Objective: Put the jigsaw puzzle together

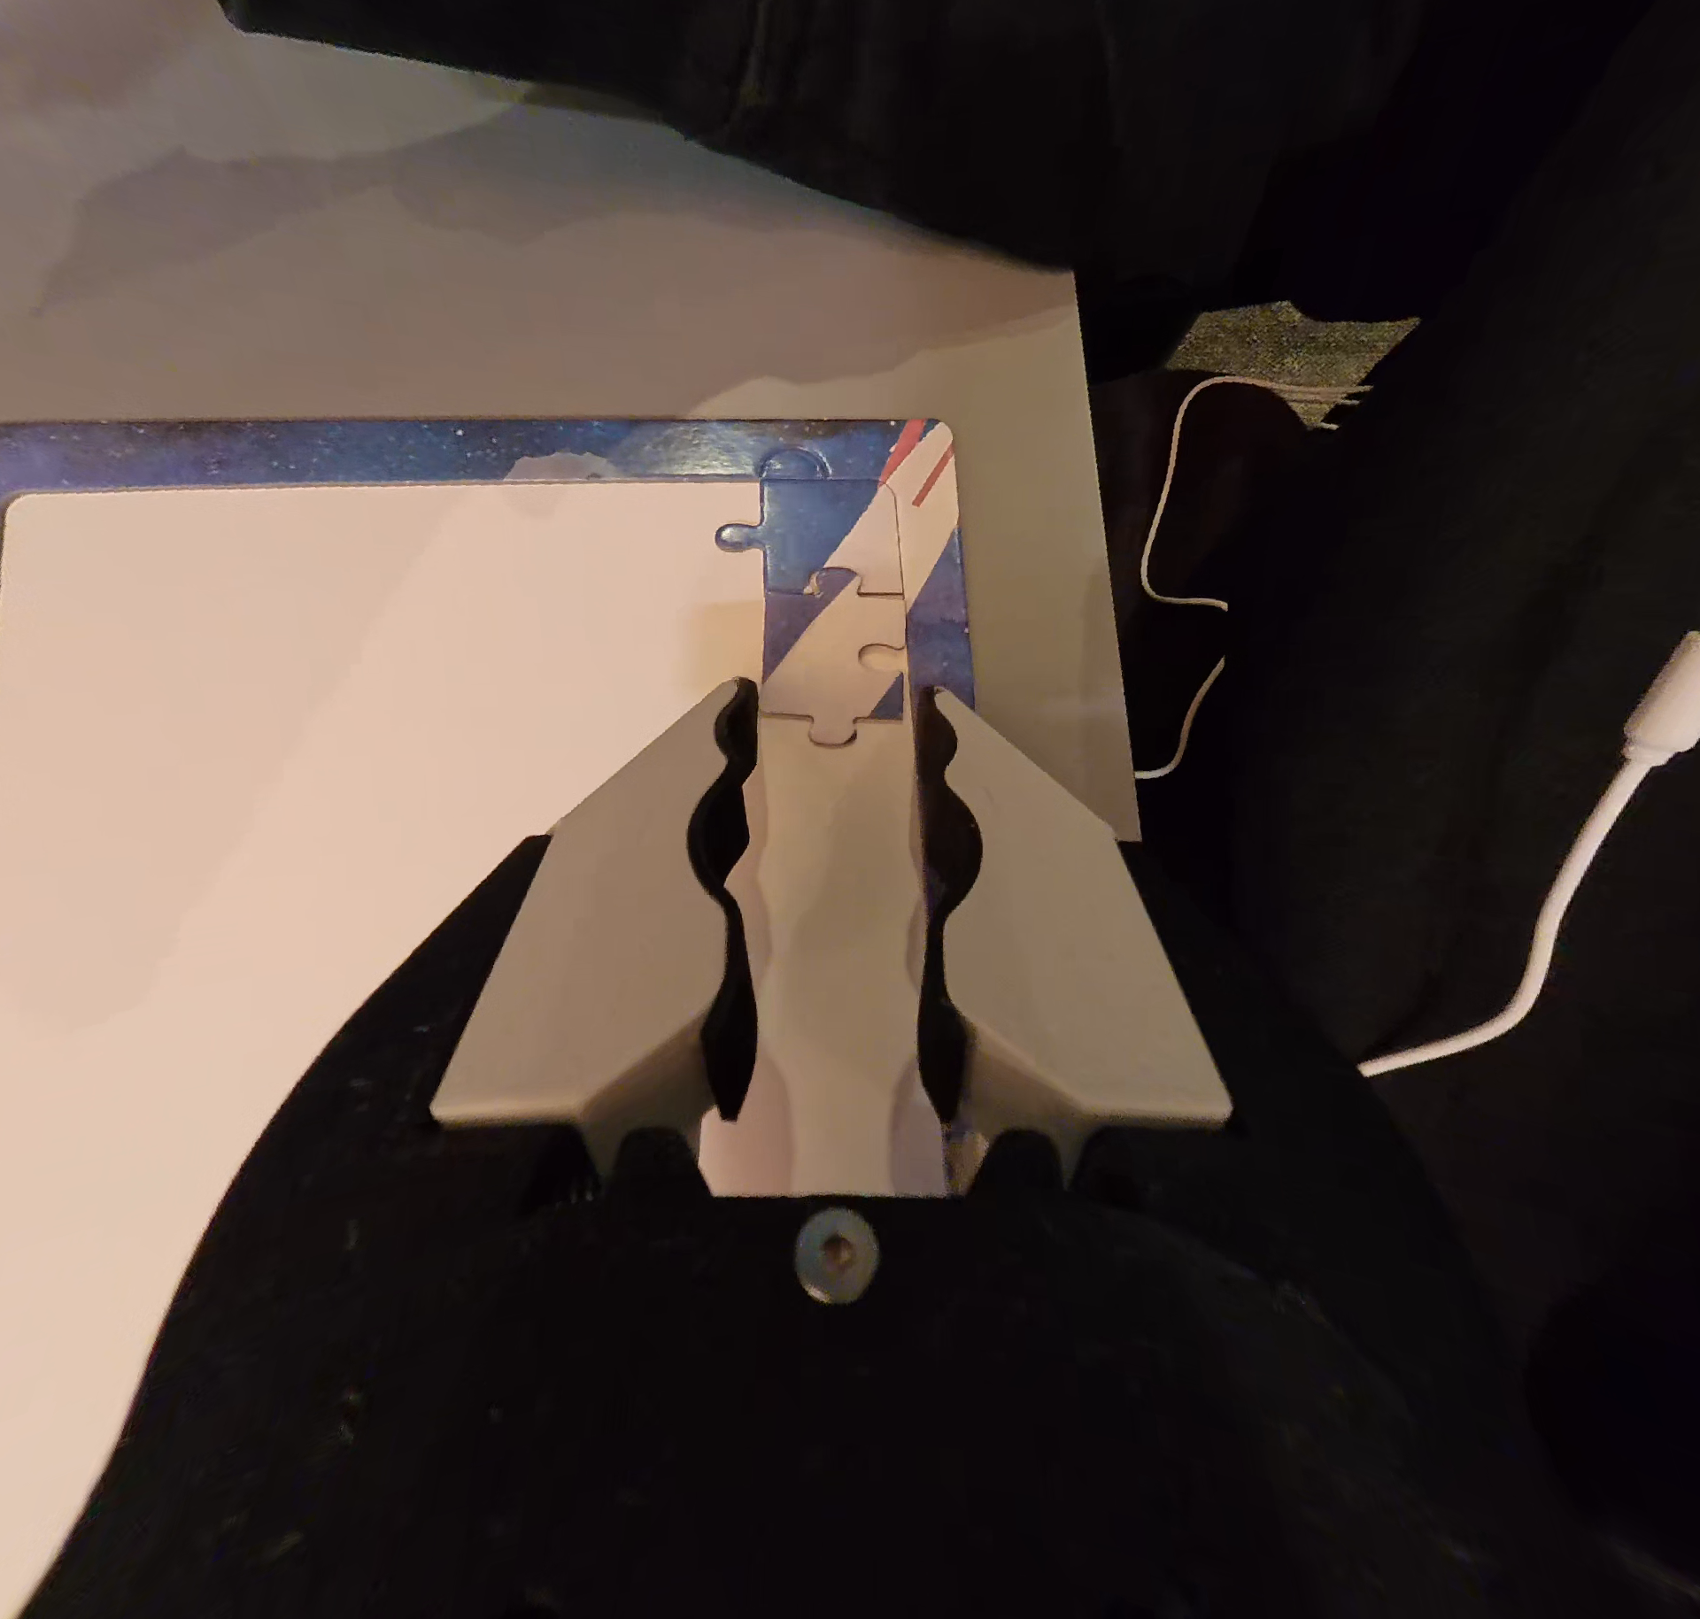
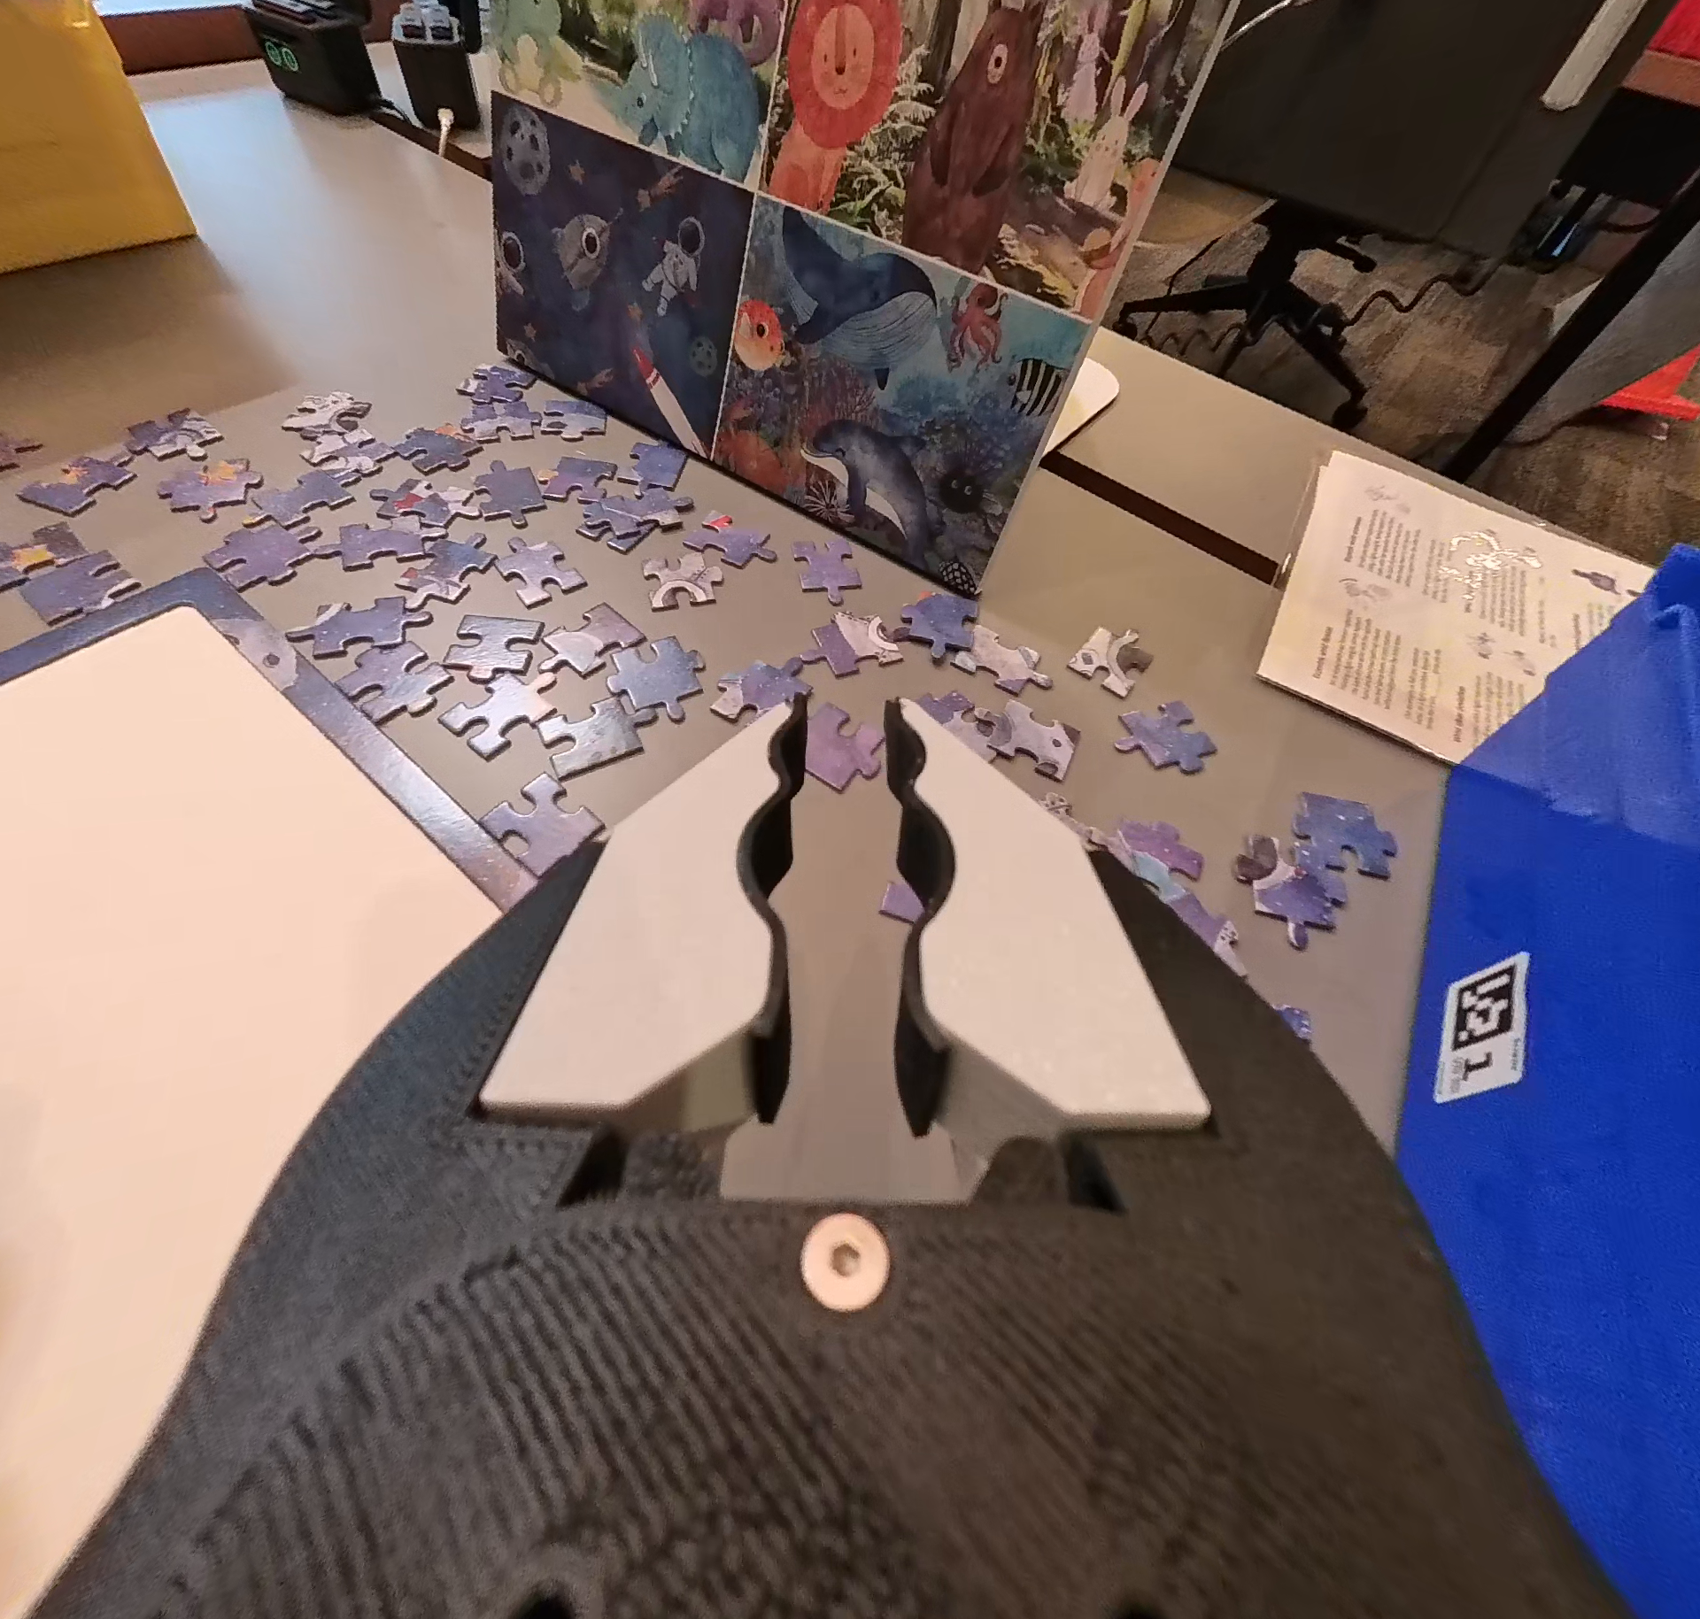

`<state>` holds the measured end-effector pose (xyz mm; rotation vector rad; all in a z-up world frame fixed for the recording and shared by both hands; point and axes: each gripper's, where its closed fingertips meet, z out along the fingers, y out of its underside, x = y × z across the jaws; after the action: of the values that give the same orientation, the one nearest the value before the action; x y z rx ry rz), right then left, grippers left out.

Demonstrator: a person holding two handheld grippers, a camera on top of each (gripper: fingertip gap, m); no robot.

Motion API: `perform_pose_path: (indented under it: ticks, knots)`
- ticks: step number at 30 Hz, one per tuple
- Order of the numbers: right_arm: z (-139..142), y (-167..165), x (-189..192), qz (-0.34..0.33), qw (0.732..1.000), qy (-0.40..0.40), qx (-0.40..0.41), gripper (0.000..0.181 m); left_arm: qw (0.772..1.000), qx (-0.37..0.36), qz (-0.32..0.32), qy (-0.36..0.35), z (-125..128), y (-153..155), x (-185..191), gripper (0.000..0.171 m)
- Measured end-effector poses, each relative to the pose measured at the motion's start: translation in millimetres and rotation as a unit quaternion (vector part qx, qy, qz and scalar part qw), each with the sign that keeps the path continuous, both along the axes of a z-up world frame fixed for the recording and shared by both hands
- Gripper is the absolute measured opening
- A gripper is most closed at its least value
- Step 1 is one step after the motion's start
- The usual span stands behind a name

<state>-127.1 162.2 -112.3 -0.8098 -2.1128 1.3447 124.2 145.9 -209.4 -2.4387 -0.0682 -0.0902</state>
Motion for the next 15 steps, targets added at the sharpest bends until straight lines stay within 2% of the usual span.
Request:
perform_pose_path:
  ticks: [15]
  knots:
    - [-0.9,-1.8,0.9,0.003,1.0,-0.001,0.002,0.015,0.999,0.011,0.033,0.014,-2.5,6.3,-3.3,0.038]
